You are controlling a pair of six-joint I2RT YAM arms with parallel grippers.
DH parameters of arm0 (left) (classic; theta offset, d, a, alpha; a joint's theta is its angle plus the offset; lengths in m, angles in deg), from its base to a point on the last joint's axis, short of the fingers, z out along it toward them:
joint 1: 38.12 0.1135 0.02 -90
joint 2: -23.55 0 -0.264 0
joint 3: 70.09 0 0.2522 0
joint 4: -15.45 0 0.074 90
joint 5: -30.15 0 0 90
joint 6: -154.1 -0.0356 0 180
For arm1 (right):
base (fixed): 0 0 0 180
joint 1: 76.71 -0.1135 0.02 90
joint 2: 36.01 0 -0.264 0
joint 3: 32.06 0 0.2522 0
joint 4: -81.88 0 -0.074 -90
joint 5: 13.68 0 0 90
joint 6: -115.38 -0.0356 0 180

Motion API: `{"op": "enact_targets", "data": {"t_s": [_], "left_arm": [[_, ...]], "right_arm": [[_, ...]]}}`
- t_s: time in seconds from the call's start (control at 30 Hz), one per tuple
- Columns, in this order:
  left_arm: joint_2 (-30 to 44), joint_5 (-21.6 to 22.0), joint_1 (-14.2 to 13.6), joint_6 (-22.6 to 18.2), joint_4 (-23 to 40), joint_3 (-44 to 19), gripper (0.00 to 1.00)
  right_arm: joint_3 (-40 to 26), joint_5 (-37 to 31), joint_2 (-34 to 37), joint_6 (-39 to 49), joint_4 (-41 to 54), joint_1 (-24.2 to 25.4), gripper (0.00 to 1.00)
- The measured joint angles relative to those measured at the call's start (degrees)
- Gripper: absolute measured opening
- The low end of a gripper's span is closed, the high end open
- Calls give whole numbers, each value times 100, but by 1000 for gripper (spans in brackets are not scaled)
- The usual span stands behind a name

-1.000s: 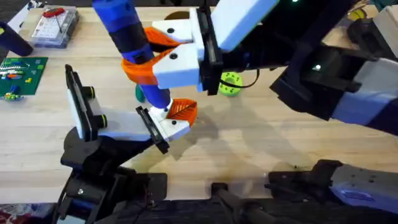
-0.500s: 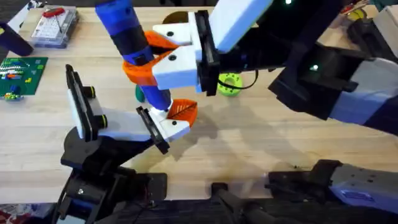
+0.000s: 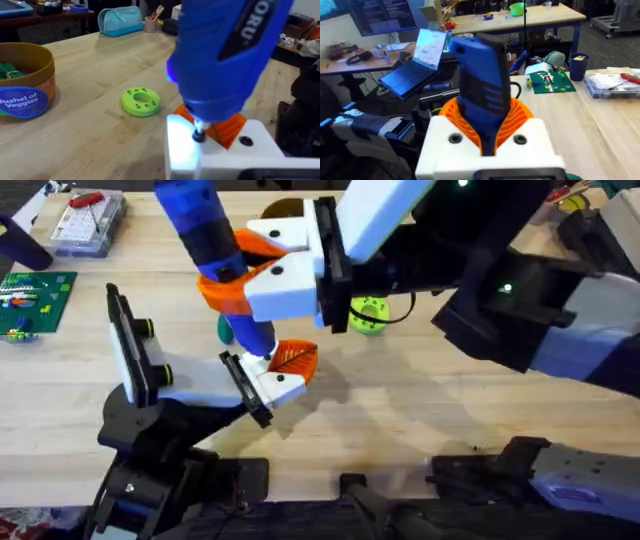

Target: Pick up the gripper from the table and insert it into the empty holder that is missing its gripper. Then pick up a screw, insert it into the mounting hole, and use the screwdriver to tighten it. Finally, clean up the table by picking up the vegetable and placing it into the bucket.

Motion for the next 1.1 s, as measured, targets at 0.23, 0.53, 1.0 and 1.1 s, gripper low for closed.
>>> {"op": "enact_targets", "data": {"t_s": [0.23, 0.53, 1.0, 1.1], "left_arm": [[0, 2, 0, 0, 0, 0, 17], [0, 4, 0, -2, -4, 0, 17], [0, 6, 0, -2, -4, 0, 17], [0, 8, 0, -2, -4, 0, 17]], "right_arm": [[0, 0, 0, -2, 0, 0, 85], [9, 3, 0, -26, -165, 0, 86], [-109, 3, -2, -26, -306, 63, 85], [-215, 5, -2, 3, -113, 126, 86]]}}
